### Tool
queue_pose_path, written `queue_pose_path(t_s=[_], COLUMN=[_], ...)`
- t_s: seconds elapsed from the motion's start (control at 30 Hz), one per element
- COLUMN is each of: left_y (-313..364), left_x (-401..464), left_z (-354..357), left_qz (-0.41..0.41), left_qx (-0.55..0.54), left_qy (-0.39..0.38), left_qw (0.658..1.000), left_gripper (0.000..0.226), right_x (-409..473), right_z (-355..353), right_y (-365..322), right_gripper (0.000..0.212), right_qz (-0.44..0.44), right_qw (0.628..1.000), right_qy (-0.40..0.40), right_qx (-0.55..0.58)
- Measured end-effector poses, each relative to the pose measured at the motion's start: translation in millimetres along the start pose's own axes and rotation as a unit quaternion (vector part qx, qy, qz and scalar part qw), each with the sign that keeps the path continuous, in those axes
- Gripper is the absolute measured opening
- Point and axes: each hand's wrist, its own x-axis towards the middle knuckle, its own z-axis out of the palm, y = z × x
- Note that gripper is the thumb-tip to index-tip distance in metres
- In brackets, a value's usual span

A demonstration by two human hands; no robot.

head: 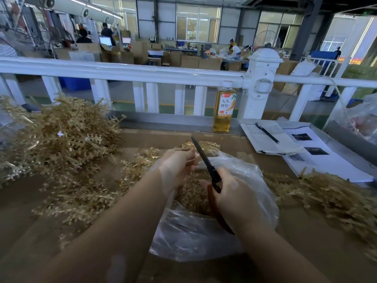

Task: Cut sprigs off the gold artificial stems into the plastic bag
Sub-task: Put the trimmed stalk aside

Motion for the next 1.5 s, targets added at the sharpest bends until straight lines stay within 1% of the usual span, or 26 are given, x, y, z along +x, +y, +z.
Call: queue_pose_path(t_s=[0.07, 0.13, 0.17, 0.23, 0.27, 0.33, 0.43, 0.5, 0.6, 0.63, 0.67, 0.8, 0.87, 1.0, 1.07, 1.13, 1.2, 1.27, 1.4, 1.43, 1.5], left_y=[-3.5, -5.9, -7.5, -9.3, -9.6, -11.0, -15.1, -15.8, -18.0, -19.1, -20.3, -23.0, -21.4, -17.1, -15.2, -12.6, -10.3, -8.0, -11.3, -13.4, -16.0], left_x=[-1.2, -0.2, 2.8, 10.2, 13.2, 18.1, 24.6, 27.9, 33.0, 34.4, 35.6, 37.6, 37.0, 40.6, 45.1, 48.1, 49.6, 49.9, 52.1, 52.7, 50.7], left_z=[-10.7, -23.9, -30.7, -42.4, -46.8, -50.7, -50.3, -51.0, -56.6, -59.2, -61.9, -68.5, -68.1, -64.7, -64.5, -67.1, -73.9, -82.6, -93.1, -92.7, -90.8], left_qz=[0.058, 0.119, 0.150, 0.205, 0.223, 0.236, 0.222, 0.207, 0.187, 0.181, 0.174, 0.169, 0.163, 0.126, 0.106, 0.085, 0.072, 0.072, 0.086, 0.092, 0.090], left_qx=[0.069, 0.158, 0.213, 0.326, 0.366, 0.436, 0.547, 0.590, 0.642, 0.649, 0.647, 0.619, 0.630, 0.661, 0.649, 0.634, 0.637, 0.648, 0.615, 0.608, 0.616], left_qy=[0.024, 0.065, 0.098, 0.173, 0.194, 0.197, 0.160, 0.146, 0.133, 0.135, 0.138, 0.143, 0.126, 0.080, 0.082, 0.112, 0.138, 0.147, 0.179, 0.181, 0.167], left_qw=[0.996, 0.978, 0.960, 0.907, 0.882, 0.846, 0.791, 0.766, 0.732, 0.727, 0.729, 0.753, 0.749, 0.735, 0.749, 0.761, 0.755, 0.744, 0.763, 0.767, 0.765], left_gripper=[0.021, 0.013, 0.011, 0.011, 0.013, 0.020, 0.039, 0.046, 0.047, 0.046, 0.046, 0.042, 0.044, 0.049, 0.057, 0.063, 0.056, 0.046, 0.022, 0.025, 0.054], right_x=[-0.8, -1.6, -2.2, -3.4, -4.3, -5.3, -5.2, -4.6, -3.9, -3.9, -3.8, -3.9, -3.8, -4.3, -5.0, -5.1, -5.1, -5.1, -5.2, -5.1, -5.0], right_z=[0.3, 0.7, 1.2, 2.4, 3.5, 5.7, 9.3, 11.4, 13.8, 14.3, 14.8, 15.6, 15.5, 14.3, 13.9, 14.5, 15.3, 15.9, 16.9, 16.9, 17.3], right_y=[-0.8, -1.7, -1.8, -1.3, -0.8, 0.3, 1.5, 2.7, 5.1, 6.0, 6.6, 7.6, 7.2, 6.1, 6.2, 6.6, 7.0, 7.2, 8.3, 8.5, 8.7], right_gripper=[0.033, 0.036, 0.038, 0.040, 0.040, 0.040, 0.040, 0.039, 0.038, 0.038, 0.039, 0.038, 0.039, 0.041, 0.041, 0.041, 0.041, 0.041, 0.039, 0.038, 0.038], right_qz=[-0.003, -0.003, -0.002, 0.001, 0.002, 0.001, -0.005, -0.011, -0.018, -0.020, -0.021, -0.019, -0.021, -0.026, -0.027, -0.027, -0.027, -0.026, -0.029, -0.029, -0.031], right_qw=[1.000, 0.999, 0.999, 0.998, 0.997, 0.997, 0.996, 0.996, 0.995, 0.995, 0.995, 0.995, 0.995, 0.996, 0.996, 0.995, 0.995, 0.996, 0.995, 0.995, 0.995], right_qy=[-0.009, -0.020, -0.026, -0.036, -0.039, -0.038, -0.028, -0.025, -0.021, -0.019, -0.018, -0.016, -0.014, -0.010, -0.009, -0.004, -0.001, 0.001, 0.005, 0.006, 0.006], right_qx=[-0.020, -0.037, -0.044, -0.058, -0.063, -0.070, -0.080, -0.087, -0.094, -0.094, -0.095, -0.095, -0.096, -0.088, -0.090, -0.091, -0.091, -0.090, -0.093, -0.092, -0.093])
